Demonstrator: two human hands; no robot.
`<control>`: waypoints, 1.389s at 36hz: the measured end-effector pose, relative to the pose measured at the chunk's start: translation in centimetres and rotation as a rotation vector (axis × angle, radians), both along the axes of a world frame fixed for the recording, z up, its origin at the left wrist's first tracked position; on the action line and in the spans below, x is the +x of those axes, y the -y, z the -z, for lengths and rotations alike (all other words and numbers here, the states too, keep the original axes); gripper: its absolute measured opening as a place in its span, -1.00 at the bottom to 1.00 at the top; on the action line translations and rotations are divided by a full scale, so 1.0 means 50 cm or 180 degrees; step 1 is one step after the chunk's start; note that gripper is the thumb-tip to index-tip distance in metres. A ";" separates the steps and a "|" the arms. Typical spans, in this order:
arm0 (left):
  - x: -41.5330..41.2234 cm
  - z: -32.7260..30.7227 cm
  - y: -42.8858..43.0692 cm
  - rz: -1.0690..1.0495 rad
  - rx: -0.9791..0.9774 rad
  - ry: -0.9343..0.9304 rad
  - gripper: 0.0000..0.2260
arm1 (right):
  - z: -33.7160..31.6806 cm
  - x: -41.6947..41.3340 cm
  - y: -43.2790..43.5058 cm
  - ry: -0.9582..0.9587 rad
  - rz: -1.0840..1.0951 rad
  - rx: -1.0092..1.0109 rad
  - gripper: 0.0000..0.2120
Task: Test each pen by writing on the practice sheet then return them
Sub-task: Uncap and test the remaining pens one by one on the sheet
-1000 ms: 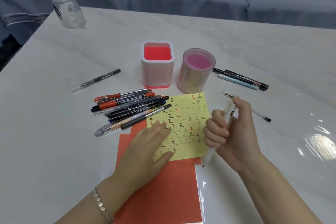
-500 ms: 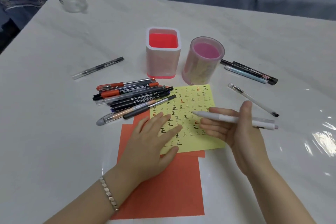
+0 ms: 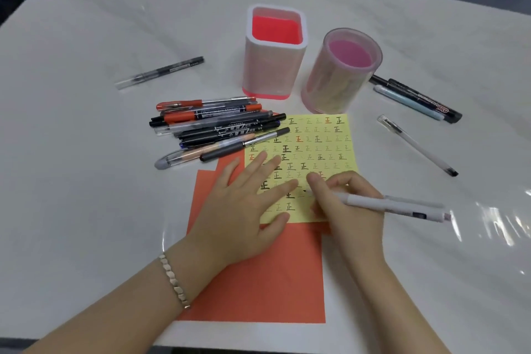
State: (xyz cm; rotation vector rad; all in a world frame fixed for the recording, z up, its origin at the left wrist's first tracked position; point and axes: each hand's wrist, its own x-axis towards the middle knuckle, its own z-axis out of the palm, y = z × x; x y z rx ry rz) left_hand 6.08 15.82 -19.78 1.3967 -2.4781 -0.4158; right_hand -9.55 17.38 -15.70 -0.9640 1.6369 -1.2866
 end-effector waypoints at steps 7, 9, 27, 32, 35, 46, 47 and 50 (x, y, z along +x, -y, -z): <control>0.000 0.001 -0.001 -0.0020 -0.0011 -0.0045 -0.58 | 0.045 0.012 0.005 -0.0645 0.0685 -0.0221 -0.64; 0.000 0.001 -0.002 -0.0029 -0.0005 -0.0073 -0.58 | 0.050 0.014 0.004 -0.0717 0.0646 -0.0274 -0.68; -0.001 0.000 -0.002 -0.0073 -0.0028 -0.0156 -0.57 | 0.060 0.013 0.005 -0.0963 0.0440 -0.0159 -0.69; -0.001 -0.001 -0.003 -0.0078 -0.0030 -0.0165 -0.57 | 0.062 0.013 0.006 -0.0973 0.0411 -0.0167 -0.69; -0.001 0.000 -0.003 -0.0072 -0.0021 -0.0175 -0.57 | 0.064 0.014 0.005 -0.0974 0.0405 -0.0149 -0.69; -0.002 0.000 -0.002 -0.0083 -0.0036 -0.0156 -0.57 | 0.061 0.014 0.005 -0.1077 0.0440 -0.0180 -0.69; -0.002 0.000 -0.002 -0.0082 -0.0041 -0.0157 -0.57 | 0.061 0.014 0.005 -0.1064 0.0436 -0.0177 -0.68; -0.002 0.000 -0.002 -0.0080 -0.0069 -0.0153 -0.57 | 0.061 0.013 0.007 -0.1063 0.0417 -0.0177 -0.69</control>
